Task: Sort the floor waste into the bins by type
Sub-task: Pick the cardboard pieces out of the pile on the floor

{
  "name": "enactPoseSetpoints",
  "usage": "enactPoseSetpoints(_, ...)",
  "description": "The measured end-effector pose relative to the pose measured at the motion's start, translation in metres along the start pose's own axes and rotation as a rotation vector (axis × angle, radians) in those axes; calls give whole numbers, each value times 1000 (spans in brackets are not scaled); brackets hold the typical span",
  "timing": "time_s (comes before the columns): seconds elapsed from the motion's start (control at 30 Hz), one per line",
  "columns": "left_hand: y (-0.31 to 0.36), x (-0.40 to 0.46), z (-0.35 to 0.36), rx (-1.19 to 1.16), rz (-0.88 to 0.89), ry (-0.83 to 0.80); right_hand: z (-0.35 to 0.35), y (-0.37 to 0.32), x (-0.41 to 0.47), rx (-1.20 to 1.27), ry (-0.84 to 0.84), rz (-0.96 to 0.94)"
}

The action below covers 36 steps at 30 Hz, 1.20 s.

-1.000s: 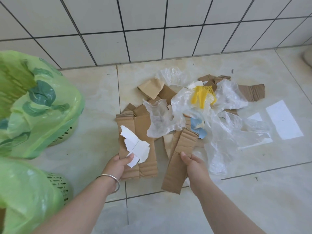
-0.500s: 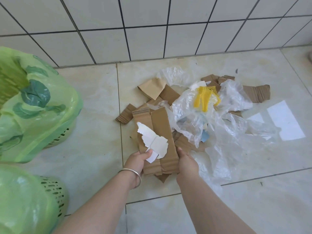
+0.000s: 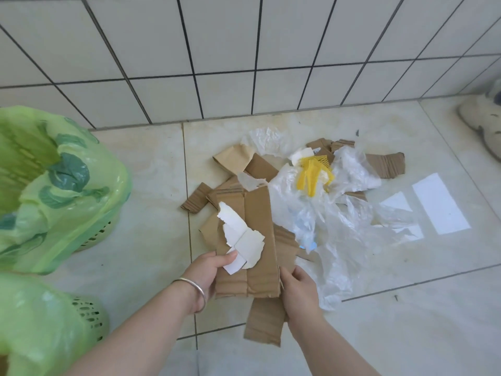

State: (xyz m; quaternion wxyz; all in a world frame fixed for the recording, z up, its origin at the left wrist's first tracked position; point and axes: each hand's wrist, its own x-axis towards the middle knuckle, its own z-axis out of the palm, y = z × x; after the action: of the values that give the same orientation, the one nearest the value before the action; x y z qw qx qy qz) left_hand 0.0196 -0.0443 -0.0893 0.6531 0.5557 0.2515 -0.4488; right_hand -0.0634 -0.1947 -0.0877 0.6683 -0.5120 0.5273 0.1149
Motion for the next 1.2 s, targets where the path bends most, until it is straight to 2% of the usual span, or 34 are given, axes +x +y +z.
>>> enactPoseSetpoints(0.3, 57, -89, -4, 305, 67, 26, -1, -43, -89, -16, -145, -67)
enactPoseSetpoints(0.43, 81, -137, -5, 432, 194, 73, 8, -71, -131, -60, -179, -205)
enactPoseSetpoints(0.57, 99, -193, -20, 448, 348, 120, 31, -98, -179, -165, -163, -402)
enactPoseSetpoints(0.73, 107, -269, -59, 575, 610, 390, 92, -104, -240, -286, -191, -614)
enactPoseSetpoints(0.8, 105, -295, -83, 585, 648, 518, 122, -95, -262, -302, -233, -648)
enactPoseSetpoints(1.0, 67, -343, -174, 473, 647, 816, 206, -44, -308, -318, -367, -664)
enactPoseSetpoints(1.2, 24, -337, -235, 357, 505, 973, 264, 5, -307, -448, -489, -623)
